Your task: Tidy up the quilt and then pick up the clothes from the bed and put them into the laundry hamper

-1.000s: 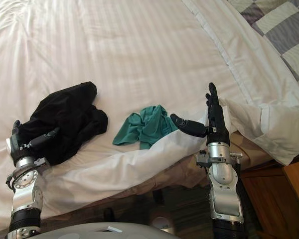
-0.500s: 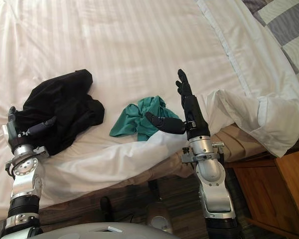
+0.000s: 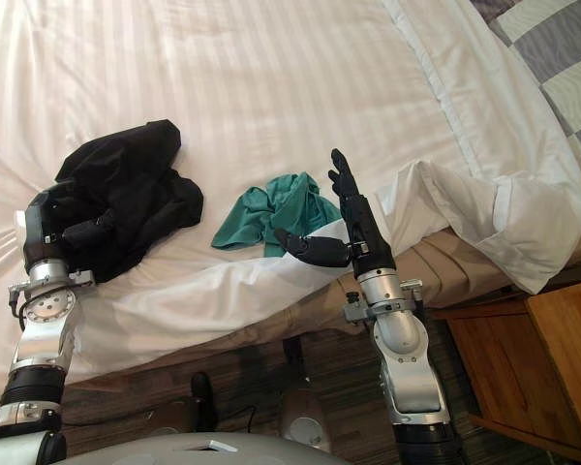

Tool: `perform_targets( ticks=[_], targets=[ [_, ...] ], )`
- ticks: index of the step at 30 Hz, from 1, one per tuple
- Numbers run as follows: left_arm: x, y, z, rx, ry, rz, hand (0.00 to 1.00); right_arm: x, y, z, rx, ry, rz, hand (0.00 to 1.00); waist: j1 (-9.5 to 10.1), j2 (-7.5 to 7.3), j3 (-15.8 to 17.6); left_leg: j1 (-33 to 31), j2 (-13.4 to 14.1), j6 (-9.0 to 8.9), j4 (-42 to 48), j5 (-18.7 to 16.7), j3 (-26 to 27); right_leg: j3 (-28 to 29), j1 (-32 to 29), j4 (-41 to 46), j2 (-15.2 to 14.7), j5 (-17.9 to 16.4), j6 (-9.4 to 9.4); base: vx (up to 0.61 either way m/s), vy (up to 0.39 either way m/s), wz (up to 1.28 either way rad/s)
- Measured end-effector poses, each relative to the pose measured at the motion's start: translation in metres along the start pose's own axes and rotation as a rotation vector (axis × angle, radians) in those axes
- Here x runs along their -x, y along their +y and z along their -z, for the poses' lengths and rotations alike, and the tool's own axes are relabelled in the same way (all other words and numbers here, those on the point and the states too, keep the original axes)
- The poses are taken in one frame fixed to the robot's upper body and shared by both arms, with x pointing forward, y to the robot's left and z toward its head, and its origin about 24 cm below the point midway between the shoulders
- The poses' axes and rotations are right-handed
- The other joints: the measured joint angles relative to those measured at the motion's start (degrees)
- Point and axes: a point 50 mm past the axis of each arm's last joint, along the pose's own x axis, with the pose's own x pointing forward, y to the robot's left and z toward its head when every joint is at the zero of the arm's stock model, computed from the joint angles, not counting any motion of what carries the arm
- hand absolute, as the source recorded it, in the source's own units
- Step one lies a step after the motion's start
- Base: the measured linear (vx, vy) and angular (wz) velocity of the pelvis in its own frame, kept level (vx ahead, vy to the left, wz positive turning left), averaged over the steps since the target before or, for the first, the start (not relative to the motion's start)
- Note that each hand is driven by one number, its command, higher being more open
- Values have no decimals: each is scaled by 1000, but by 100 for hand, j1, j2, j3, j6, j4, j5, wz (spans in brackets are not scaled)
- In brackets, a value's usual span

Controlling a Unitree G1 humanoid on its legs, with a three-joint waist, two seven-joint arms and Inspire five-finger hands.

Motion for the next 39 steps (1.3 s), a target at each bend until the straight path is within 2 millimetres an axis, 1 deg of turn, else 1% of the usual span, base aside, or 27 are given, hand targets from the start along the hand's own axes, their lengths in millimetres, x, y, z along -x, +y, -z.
perform_targets(
  ticks=[2, 5, 8, 13, 15, 16, 18, 19, 21, 24, 25, 26, 27, 28, 30, 32, 33, 35, 36, 38, 39],
  targets=[
    [-6, -2, -7, -36, -21, 6, 0, 0, 2, 0, -3, 0, -5, 100, 5, -32, 24, -76, 41, 8, 166, -64, 1, -5, -3, 0, 14, 1, -76, -61, -18, 0],
    [-11, -2, -12, -87, -45, 20, 0, 0, 4, 0, -13, -3, -6, 100, 2, -82, 63, -119, 57, 23, 256, -102, 1, -4, -3, 0, 19, -16, -144, -31, -5, 1],
    [-17, -8, -16, -113, -54, 59, 0, 0, 7, -1, -27, -5, -9, 100, 6, -103, 80, -183, 47, 32, 335, -147, -8, -22, -9, 0, 3, -13, -139, -15, 3, 4],
    [-20, -16, -24, -145, -89, 118, 0, -1, 10, -3, -51, -16, -1, 100, 45, -138, 142, -174, -10, 36, 311, -153, -71, -42, 6, 1, -9, -9, -133, 7, 6, 1],
    [-19, -19, -24, -150, -89, 137, 0, -2, 10, -3, -51, -19, -1, 100, 59, -118, 158, -139, -23, 37, 283, -153, -103, -61, 42, 1, -18, -7, -131, 41, 28, 7],
    [-18, -22, -24, -152, -93, 149, 0, -3, 10, -4, -51, -24, -1, 100, 70, -87, 236, -42, -38, 39, 219, -151, -138, -99, 128, 1, -29, -6, -130, 29, 23, 11],
    [-17, -26, -25, -154, -99, 170, 0, -5, 11, -5, -51, -31, -5, 100, 85, -53, 269, 11, -53, 50, 169, -143, -189, -201, 187, 0, -50, -7, -130, 13, 21, 13],
    [-16, -27, -25, -148, -102, 179, 0, -7, 12, -7, -49, -39, -9, 100, 95, -52, 273, 37, -60, 92, 97, -114, -205, -217, 192, 0, -74, -7, -129, 13, 6, 13],
    [-14, -29, -28, -132, -116, 191, 0, -11, 12, -7, -42, -45, -10, 100, 98, -38, 318, 44, -120, 112, 60, -96, -253, -274, 212, 1, -112, -6, -128, 6, 21, 14],
    [-9, -30, -28, -105, -128, 207, 0, -20, 13, 3, -14, -10, -17, 100, 93, -25, 357, 48, -165, 139, -19, -45, -321, -356, 225, 1, -168, -5, -127, 7, 21, 14],
    [-6, -31, -32, -89, -144, 215, 0, -23, 14, 13, -4, 30, -21, 100, 108, -14, 365, 79, -175, 142, -62, -31, -335, -365, 246, 1, -177, -5, -126, 35, 10, 10],
    [-4, -31, -31, -74, -143, 218, 0, -23, 14, 17, 1, 46, -21, 100, 113, -1, 387, 118, -179, 144, -94, -22, -343, -374, 282, 1, -180, -5, -126, 38, 13, 13],
    [0, -30, -27, -68, -130, 223, 0, -23, 14, 23, 34, 76, -22, 100, 103, 49, 433, 186, -181, 143, -108, -19, -385, -427, 365, 1, -185, -5, -126, 43, 14, 12],
    [3, -31, -29, -50, -137, 227, 0, -23, 13, 29, 37, 99, -21, 100, 104, 78, 451, 239, -185, 143, -144, -18, -398, -488, 412, 1, -188, -5, -126, 41, 15, 11],
    [9, -30, -27, -15, -132, 239, 0, -25, 11, 34, 93, 122, -17, 100, 109, 91, 459, 250, -204, 143, -193, -4, -419, -536, 417, 1, -207, -5, -125, 51, 15, 10],
    [16, -31, -25, 29, -132, 269, 0, -28, 1, 46, 192, 172, 2, 100, 106, 132, 489, 324, -225, 138, -202, -1, -489, -661, 536, 2, -234, -8, -122, 47, 11, 18],
    [19, -32, -24, 38, -127, 278, 0, -29, -2, 48, 210, 180, 10, 100, 112, 146, 497, 353, -229, 138, -204, -1, -492, -675, 566, 5, -238, -9, -122, 32, 12, 14],
    [31, -35, -22, 93, -119, 306, 0, -33, -14, 51, 332, 196, 52, 100, 119, 234, 552, 383, -253, 137, -204, 0, -510, -693, 594, 65, -265, -12, -118, 16, 28, 11],
    [34, -35, -22, 102, -119, 309, 0, -34, -17, 52, 368, 204, 56, 100, 123, 245, 558, 377, -262, 136, -204, 1, -511, -693, 585, 76, -275, -16, -114, -5, 28, 6],
    [40, -33, -23, 122, -126, 313, 0, -43, -25, 55, 515, 218, 85, 100, 144, 279, 581, 358, -275, 136, -205, 1, -517, -698, 540, 150, -288, -49, -77, -17, 5, 5],
    [43, -32, -25, 149, -132, 311, 0, -47, -28, 55, 591, 222, 95, 0, 149, 315, 616, 357, -276, 136, -205, 2, -535, -701, 537, 172, -289, -60, -78, -18, -7, 6]
  ],
)
